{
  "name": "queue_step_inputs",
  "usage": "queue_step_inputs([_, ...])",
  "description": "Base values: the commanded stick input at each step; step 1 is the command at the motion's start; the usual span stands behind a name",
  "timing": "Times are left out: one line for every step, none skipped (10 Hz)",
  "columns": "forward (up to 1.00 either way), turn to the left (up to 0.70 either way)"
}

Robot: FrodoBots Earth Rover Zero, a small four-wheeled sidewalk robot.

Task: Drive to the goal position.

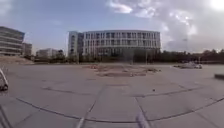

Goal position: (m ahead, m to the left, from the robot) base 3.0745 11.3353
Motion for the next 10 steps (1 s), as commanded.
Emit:
queue_step_inputs([0.7, 0.14])
queue_step_inputs([0.7, 0.14])
queue_step_inputs([0.7, 0.14])
queue_step_inputs([0.7, 0.14])
queue_step_inputs([0.7, 0.14])
queue_step_inputs([0.7, 0.14])
queue_step_inputs([0.7, 0.14])
queue_step_inputs([0.7, 0.14])
queue_step_inputs([0.7, 0.14])
queue_step_inputs([0.7, 0.14])
